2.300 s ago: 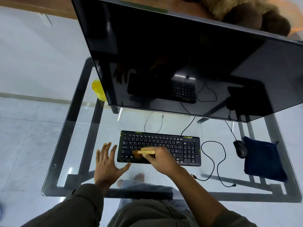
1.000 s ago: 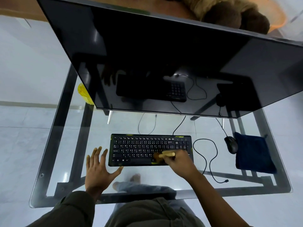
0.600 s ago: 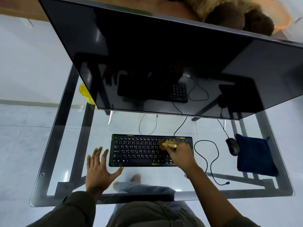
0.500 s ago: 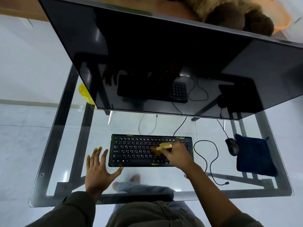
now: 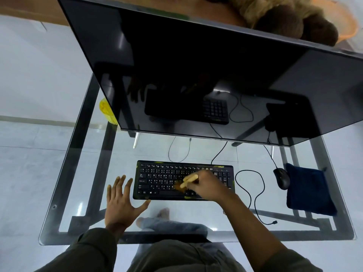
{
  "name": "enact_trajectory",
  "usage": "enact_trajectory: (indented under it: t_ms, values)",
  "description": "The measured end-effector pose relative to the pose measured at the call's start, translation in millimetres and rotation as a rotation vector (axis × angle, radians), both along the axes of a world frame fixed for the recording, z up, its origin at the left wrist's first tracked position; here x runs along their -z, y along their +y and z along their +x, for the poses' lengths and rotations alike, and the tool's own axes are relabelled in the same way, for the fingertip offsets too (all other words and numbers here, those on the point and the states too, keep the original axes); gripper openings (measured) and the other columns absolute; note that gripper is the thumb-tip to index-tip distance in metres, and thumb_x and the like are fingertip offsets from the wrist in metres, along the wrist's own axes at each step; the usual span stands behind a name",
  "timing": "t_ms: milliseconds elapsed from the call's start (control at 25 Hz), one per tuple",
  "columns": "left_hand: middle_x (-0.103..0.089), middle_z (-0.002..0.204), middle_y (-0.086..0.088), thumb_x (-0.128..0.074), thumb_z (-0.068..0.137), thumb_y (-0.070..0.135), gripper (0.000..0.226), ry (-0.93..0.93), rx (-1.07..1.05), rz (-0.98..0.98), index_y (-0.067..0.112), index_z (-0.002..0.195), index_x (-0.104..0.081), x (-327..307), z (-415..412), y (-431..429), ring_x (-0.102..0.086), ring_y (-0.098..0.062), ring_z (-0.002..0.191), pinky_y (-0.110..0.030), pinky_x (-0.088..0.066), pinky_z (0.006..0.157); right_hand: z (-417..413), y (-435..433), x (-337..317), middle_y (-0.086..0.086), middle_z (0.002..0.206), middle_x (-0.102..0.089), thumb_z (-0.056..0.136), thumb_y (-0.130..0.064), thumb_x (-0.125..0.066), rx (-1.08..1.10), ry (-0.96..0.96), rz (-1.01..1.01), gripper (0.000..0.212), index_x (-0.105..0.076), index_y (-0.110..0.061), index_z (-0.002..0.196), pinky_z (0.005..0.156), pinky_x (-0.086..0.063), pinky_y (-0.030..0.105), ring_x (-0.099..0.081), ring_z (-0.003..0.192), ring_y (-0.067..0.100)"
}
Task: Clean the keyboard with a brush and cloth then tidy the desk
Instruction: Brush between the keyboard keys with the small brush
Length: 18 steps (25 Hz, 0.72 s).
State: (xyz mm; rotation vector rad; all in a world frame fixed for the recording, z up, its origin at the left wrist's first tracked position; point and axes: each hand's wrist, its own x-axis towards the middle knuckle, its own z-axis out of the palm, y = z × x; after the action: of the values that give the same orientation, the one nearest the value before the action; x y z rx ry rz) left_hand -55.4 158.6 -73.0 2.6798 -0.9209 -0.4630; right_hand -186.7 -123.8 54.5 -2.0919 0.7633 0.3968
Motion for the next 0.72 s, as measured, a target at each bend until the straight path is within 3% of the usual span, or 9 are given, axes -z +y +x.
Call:
enact_trajectory:
  t_ms: [120, 200, 280, 400, 480, 640, 720]
  values:
    - [-0.032, 0.159, -0.013, -0.049, 0.072, 0.086, 0.103, -0.011, -0.002, -0.007, 0.015, 0.145, -0.043, 0, -1, -1, -0.019, -0.030, 0.152, -0.057, -0.015, 0.122, 5, -3, 1, -0.007, 0.097, -0.077, 0.093, -0.030, -0.067, 0.138, -0.076, -0.138, 0.023, -0.076, -0.025, 0.113, 0.058, -0.051, 0.021, -0.058, 0.053, 0.000]
    - [-0.033, 0.158, -0.014, -0.049, 0.072, 0.086, 0.102, -0.015, -0.004, -0.015, 0.014, 0.145, -0.044, -1, -1, 0, -0.020, -0.031, 0.151, -0.056, -0.014, 0.122, 9, -1, 0, -0.013, 0.094, -0.075, 0.091, -0.029, -0.069, 0.006, -0.026, -0.013, 0.021, -0.077, -0.022, 0.109, 0.060, -0.044, 0.012, -0.059, 0.059, -0.007]
    - [-0.033, 0.158, -0.014, -0.049, 0.072, 0.086, 0.102, -0.014, -0.001, -0.013, 0.014, 0.145, -0.044, -1, 0, 0, -0.020, -0.031, 0.151, -0.056, -0.014, 0.122, 13, 3, 0, -0.011, 0.095, -0.075, 0.093, -0.028, -0.067, -0.011, -0.029, -0.015, 0.021, -0.076, -0.021, 0.110, 0.057, -0.038, 0.005, -0.057, 0.058, -0.012]
    - [-0.031, 0.159, -0.013, -0.047, 0.073, 0.087, 0.103, -0.010, 0.002, 0.000, 0.015, 0.146, -0.042, 0, -1, -1, -0.019, -0.030, 0.152, -0.057, -0.015, 0.122, 20, 1, 0, -0.009, 0.098, -0.076, 0.093, -0.030, -0.066, 0.074, -0.111, -0.111, 0.023, -0.075, -0.028, 0.113, 0.053, -0.037, 0.008, -0.057, 0.051, -0.004]
    - [-0.030, 0.160, -0.013, -0.046, 0.073, 0.087, 0.103, -0.003, 0.000, 0.000, 0.016, 0.147, -0.041, -1, 0, 1, -0.017, -0.030, 0.152, -0.056, -0.014, 0.122, 23, 6, 2, -0.011, 0.098, -0.074, 0.091, -0.031, -0.068, -0.061, -0.040, -0.007, 0.022, -0.075, -0.026, 0.112, 0.058, -0.041, 0.013, -0.058, 0.057, -0.006]
    - [-0.032, 0.159, -0.014, -0.048, 0.073, 0.086, 0.102, -0.007, -0.002, -0.012, 0.015, 0.146, -0.042, -3, -1, -1, -0.019, -0.030, 0.151, -0.056, -0.015, 0.122, 28, 12, 1, -0.012, 0.107, -0.075, 0.093, -0.030, -0.066, 0.079, -0.147, -0.115, 0.025, -0.074, -0.029, 0.117, 0.069, -0.053, 0.019, -0.061, 0.064, -0.005]
    - [-0.031, 0.159, -0.013, -0.048, 0.073, 0.086, 0.102, -0.005, 0.003, -0.007, 0.015, 0.146, -0.042, -2, -1, 0, -0.018, -0.030, 0.152, -0.057, -0.015, 0.122, 29, 17, 3, -0.012, 0.100, -0.075, 0.091, -0.031, -0.069, -0.067, -0.065, 0.016, 0.023, -0.074, -0.028, 0.114, 0.064, -0.050, 0.018, -0.061, 0.066, -0.006]
